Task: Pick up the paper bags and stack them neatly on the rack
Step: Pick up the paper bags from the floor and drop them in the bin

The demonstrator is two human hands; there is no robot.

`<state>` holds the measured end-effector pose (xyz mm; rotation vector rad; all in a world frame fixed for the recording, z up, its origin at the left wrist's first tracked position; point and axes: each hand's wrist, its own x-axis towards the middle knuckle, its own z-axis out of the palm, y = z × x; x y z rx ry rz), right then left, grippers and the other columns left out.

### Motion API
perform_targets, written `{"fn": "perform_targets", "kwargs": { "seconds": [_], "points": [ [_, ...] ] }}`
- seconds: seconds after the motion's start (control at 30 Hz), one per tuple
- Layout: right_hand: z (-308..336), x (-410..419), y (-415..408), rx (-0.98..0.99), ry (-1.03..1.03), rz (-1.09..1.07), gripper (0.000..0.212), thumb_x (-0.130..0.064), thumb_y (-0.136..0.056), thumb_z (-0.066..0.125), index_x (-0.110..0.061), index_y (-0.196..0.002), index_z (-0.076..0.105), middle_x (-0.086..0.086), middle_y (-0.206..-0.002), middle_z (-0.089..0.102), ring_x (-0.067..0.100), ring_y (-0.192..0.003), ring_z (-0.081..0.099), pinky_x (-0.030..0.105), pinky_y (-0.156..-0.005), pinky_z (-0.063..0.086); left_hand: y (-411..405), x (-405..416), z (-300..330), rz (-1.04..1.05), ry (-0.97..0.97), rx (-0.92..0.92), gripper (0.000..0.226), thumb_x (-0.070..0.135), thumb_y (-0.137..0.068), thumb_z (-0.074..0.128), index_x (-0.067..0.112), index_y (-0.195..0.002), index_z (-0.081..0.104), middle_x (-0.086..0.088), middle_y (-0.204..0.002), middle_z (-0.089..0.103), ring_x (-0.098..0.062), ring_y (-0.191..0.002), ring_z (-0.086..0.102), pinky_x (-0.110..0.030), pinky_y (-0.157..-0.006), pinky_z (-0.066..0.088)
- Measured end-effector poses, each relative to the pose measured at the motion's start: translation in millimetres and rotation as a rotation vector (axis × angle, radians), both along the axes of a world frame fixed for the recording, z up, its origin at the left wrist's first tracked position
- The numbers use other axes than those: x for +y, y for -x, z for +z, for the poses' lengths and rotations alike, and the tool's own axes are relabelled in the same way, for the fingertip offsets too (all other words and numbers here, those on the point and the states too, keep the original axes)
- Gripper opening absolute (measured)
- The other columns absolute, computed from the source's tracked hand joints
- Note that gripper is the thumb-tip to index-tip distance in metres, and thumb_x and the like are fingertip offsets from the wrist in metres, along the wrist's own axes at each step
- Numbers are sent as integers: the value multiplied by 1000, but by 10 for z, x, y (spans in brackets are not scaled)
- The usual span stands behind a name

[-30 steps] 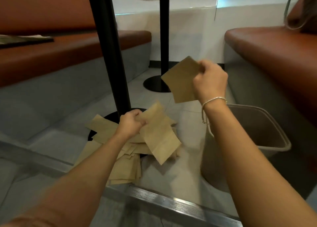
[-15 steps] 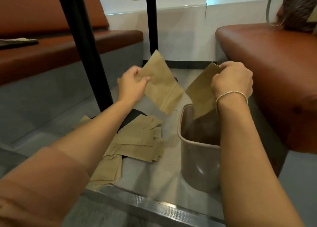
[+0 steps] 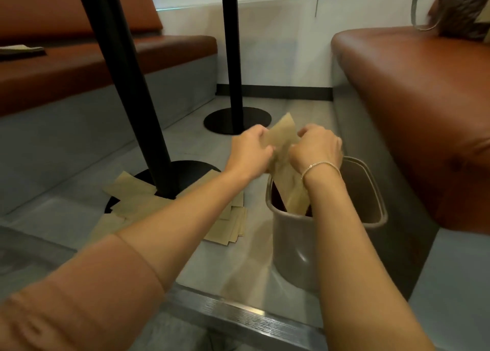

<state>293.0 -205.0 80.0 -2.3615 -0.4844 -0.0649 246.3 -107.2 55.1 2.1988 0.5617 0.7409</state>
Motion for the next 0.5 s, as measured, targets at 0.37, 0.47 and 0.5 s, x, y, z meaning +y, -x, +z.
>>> {"fn": "perform_targets", "kwargs": {
  "seconds": [0.37,0.47,0.5],
  "points": [
    [-150,518,208,-145,89,79,31,-24,-93,53,-17,-123,55,9,-124,50,26,-121,39,35,-96,39,-117,492,-312,-148,-109,210,16,16,-93,47,16,-102,60,-4,-98,62,-20,-91,55,-26,-69,39],
    [-289,866,252,-150,150,188,35,-25,-91,54,-18,-125,56,10,-124,53,27,-121,41,36,-96,39,-1,1005,-621,-70,-52,273,17,23,-93,48,21,-77,52,4,-75,53,-18,-78,52,-26,-58,36],
    [-371,1004,254,-132,165,212,35,-25,-89,55,-17,-123,58,11,-123,55,28,-120,43,37,-96,40,44,1183,-756,-58,-63,335,17,25,-92,51,20,-77,52,4,-76,54,-19,-81,54,-26,-60,37]
  ]
}}
